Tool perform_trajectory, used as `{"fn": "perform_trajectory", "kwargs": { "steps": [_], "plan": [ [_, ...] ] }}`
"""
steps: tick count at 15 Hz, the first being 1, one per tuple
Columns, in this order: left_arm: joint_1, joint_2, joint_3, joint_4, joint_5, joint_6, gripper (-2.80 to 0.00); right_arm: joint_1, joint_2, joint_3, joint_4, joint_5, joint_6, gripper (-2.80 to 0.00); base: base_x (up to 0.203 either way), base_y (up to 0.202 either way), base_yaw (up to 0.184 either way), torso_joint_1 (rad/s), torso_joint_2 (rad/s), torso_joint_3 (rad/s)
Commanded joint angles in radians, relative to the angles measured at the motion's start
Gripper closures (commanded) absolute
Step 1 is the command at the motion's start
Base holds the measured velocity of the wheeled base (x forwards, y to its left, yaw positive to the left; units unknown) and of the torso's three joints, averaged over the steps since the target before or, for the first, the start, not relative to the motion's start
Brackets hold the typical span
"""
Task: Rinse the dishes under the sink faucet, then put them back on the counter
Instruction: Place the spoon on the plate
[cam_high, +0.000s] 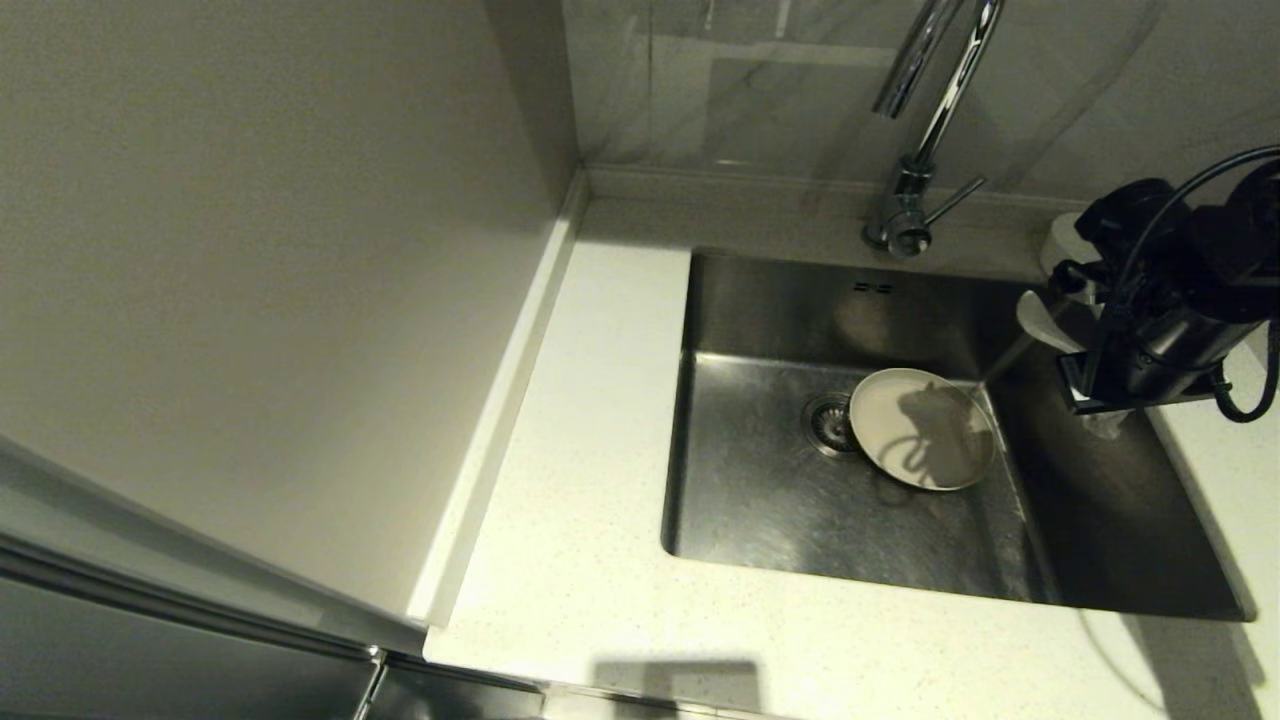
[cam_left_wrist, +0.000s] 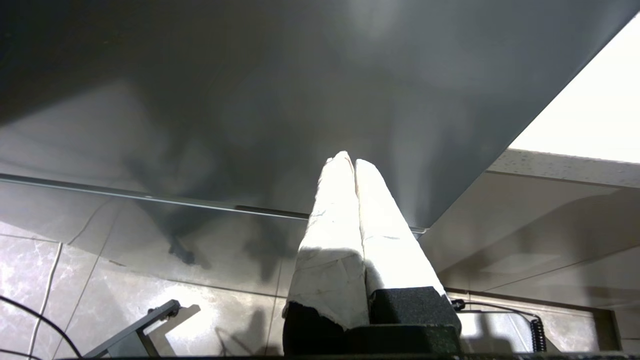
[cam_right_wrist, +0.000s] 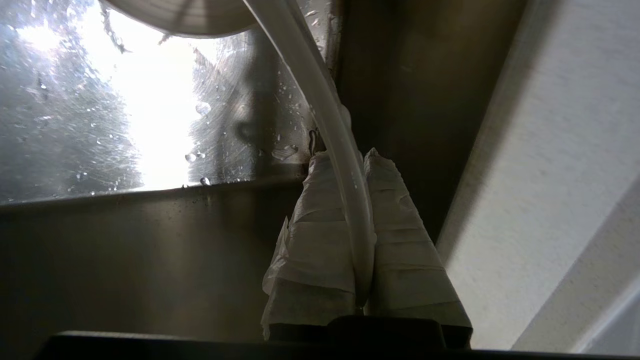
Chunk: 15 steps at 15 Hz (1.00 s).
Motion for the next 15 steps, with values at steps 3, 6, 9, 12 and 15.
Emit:
{"fn": "perform_trajectory", "kwargs": {
  "steps": [3, 6, 9, 12, 15],
  "plan": [
    [0.0, -0.003, 0.0, 0.0, 0.001, -0.001, 0.0, 0.039, 0.148, -0.01, -0.032, -0.047, 0.001, 0.0, 0.0, 0.0, 0.0, 0.0, 0.0, 0.0],
    [0.0, -0.003, 0.0, 0.0, 0.001, -0.001, 0.0, 0.059, 0.242, -0.011, -0.083, -0.131, 0.002, 0.0, 0.0, 0.0, 0.0, 0.0, 0.0, 0.0],
    [0.0, -0.003, 0.0, 0.0, 0.001, -0.001, 0.0, 0.076, 0.335, -0.025, -0.176, -0.215, 0.0, 0.0, 0.0, 0.0, 0.0, 0.0, 0.0, 0.0],
    [0.0, -0.003, 0.0, 0.0, 0.001, -0.001, 0.0, 0.093, 0.41, -0.037, -0.204, -0.302, -0.001, 0.0, 0.0, 0.0, 0.0, 0.0, 0.0, 0.0],
    [0.0, -0.003, 0.0, 0.0, 0.001, -0.001, 0.0, 0.106, 0.465, -0.084, -0.204, -0.38, -0.004, 0.0, 0.0, 0.0, 0.0, 0.0, 0.0, 0.0]
  ]
}}
